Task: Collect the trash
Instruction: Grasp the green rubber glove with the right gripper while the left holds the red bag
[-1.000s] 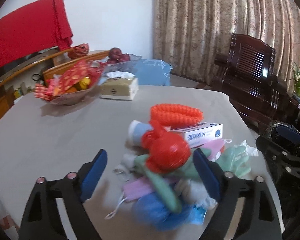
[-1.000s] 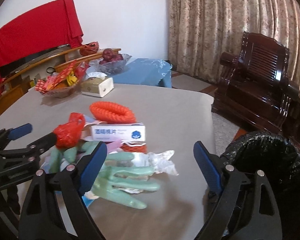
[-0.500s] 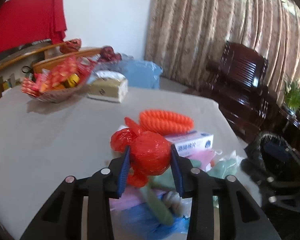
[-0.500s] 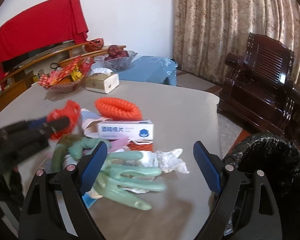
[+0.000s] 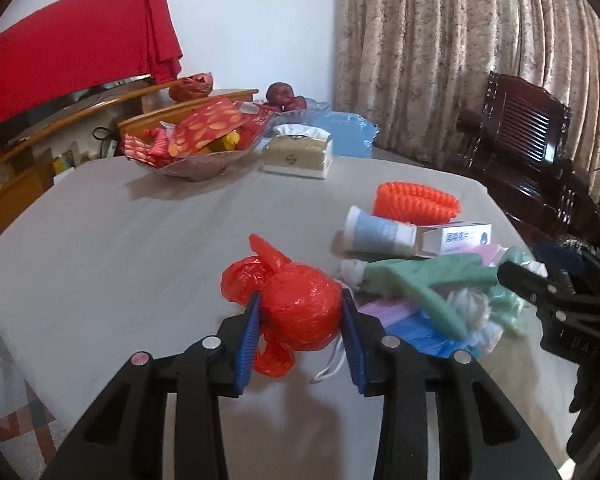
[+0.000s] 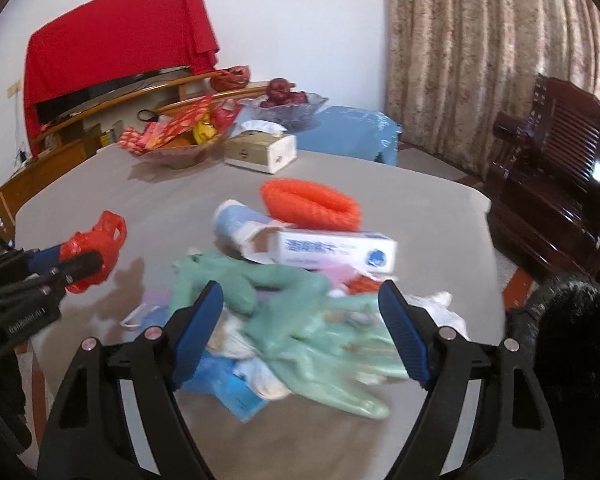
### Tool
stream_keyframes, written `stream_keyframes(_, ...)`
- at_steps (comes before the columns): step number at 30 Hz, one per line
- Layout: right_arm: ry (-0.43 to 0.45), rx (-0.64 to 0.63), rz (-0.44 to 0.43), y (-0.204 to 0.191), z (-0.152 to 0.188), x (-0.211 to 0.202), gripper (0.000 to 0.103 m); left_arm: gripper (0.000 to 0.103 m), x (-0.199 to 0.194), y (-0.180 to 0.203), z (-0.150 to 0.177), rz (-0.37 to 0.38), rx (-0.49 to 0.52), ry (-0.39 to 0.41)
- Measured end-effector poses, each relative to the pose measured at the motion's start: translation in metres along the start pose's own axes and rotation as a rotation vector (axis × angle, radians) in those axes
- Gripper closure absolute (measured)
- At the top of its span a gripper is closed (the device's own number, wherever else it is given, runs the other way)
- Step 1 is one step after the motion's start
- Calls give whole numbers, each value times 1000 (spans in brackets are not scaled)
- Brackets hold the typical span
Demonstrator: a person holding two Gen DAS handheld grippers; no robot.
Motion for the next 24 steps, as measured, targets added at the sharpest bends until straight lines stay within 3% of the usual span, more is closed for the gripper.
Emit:
stream_keyframes(10,-44,-84,-61,-53,-17,41,26,65,8,-31,-1,-48,-44,-6)
stream_keyframes(15,-127,-115,-23,-55,-6,68,37,65,9,-35,1,-43,-52,-10)
stream_keyframes(17,-140,-117,-27,-54,-2,71,43,65,12,-35,1,-35,-56,-14)
stream_keyframes(22,-152,-103,-108,-52,-6,70,85,65,12,-26,-1,-16,-48,-11)
stream_keyframes(24,-140,-88,-145,-51,-13,65,91,65,11,-22,-2,-11,-45,-9)
Point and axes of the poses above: each gripper's, at about its wrist camera, not at the fingertips, and x roughly the way its jaws point, y to its right, z to its underside, the point moved 6 cm from there along x, roughly the way its jaws point, and after that the axes turned 2 degrees about -y, right-handed, at the moved point
